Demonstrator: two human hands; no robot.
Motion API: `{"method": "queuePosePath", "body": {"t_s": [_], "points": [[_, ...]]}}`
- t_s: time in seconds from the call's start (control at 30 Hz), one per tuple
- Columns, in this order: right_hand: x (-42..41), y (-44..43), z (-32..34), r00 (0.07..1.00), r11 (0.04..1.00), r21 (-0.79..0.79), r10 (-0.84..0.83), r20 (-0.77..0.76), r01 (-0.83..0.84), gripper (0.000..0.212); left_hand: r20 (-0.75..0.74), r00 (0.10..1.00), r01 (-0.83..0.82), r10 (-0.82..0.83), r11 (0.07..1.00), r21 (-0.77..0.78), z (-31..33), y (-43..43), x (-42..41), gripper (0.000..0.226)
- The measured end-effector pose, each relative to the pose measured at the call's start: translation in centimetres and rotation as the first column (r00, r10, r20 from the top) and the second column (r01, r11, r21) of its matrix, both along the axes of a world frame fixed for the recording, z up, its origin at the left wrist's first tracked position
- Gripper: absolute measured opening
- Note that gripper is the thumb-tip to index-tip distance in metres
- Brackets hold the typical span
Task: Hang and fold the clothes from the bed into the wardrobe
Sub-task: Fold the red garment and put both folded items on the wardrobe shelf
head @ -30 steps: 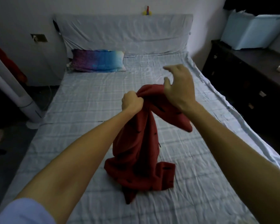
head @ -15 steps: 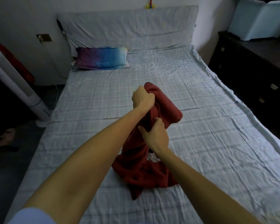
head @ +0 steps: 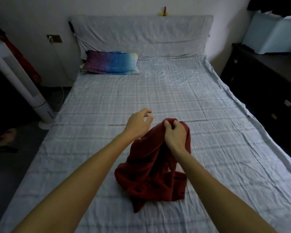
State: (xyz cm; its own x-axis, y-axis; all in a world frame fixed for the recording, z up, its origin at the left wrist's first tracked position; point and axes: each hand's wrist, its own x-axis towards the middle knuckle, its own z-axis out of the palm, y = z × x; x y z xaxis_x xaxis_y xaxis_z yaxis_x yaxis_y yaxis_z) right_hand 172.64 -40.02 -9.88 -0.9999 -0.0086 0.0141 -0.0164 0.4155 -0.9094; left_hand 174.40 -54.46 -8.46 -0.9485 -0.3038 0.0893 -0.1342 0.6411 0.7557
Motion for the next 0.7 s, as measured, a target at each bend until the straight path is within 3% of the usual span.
{"method": "queuePosePath", "body": {"t_s": [0.13, 0.2, 0.27, 0.33, 0.4, 0.47, 0.5, 0.57, 0.63, 0.7], "points": [[-0.8, 2.0, -1.6, 0.999, 0.999, -0.048, 0.025, 0.039, -0.023, 0.028, 0.258, 0.966, -0.023, 0.018, 1.000, 0.017, -6.7, -1.8, 3.4, 0.054], [-1.0, 2.5, -1.9, 0.998, 0.996, -0.084, 0.004, 0.068, 0.002, 0.040, 0.335, 0.942, -0.020, -0.016, 0.994, 0.104, -9.4, -1.4, 4.6, 0.066], [-1.0, 2.7, -1.7, 0.998, 0.992, -0.122, 0.004, 0.060, 0.004, 0.038, 0.373, 0.926, -0.018, -0.067, 0.975, 0.220, -11.2, -0.5, 5.4, 0.073], [-1.0, 2.8, -1.4, 1.000, 0.988, -0.156, 0.010, 0.027, -0.006, 0.033, 0.397, 0.914, -0.054, -0.080, 0.947, 0.315, -12.7, 0.5, 5.4, 0.067], [-0.9, 3.2, -1.3, 1.000, 0.985, -0.171, 0.024, 0.004, -0.023, 0.037, 0.386, 0.923, -0.156, 0.006, 0.921, 0.358, -13.7, 1.4, 5.0, 0.047], [-1.3, 3.9, -1.8, 0.999, 0.986, -0.166, -0.028, 0.021, 0.031, 0.042, 0.303, 0.942, -0.246, 0.142, 0.909, 0.337, -13.6, 1.9, 4.2, 0.026], [-1.8, 4.4, -2.2, 0.995, 0.986, -0.143, -0.081, 0.058, 0.088, 0.045, 0.243, 0.950, -0.268, 0.194, 0.907, 0.324, -13.0, 1.9, 3.7, 0.026], [-2.9, 6.0, -2.9, 0.977, 0.991, -0.010, -0.130, 0.168, 0.133, 0.046, 0.106, 0.963, -0.268, 0.248, 0.920, 0.285, -11.2, 1.2, 2.7, 0.039], [-3.3, 7.8, -3.2, 0.954, 0.969, 0.245, -0.064, 0.294, -0.011, 0.043, -0.011, 0.979, -0.198, 0.202, 0.969, 0.151, -9.3, 0.0, 1.4, 0.042], [-3.3, 8.8, -3.1, 0.930, 0.833, 0.516, -0.004, 0.368, -0.200, 0.042, -0.049, 0.997, -0.059, 0.059, 0.998, -0.006, -7.7, -1.3, 0.3, 0.044]]}}
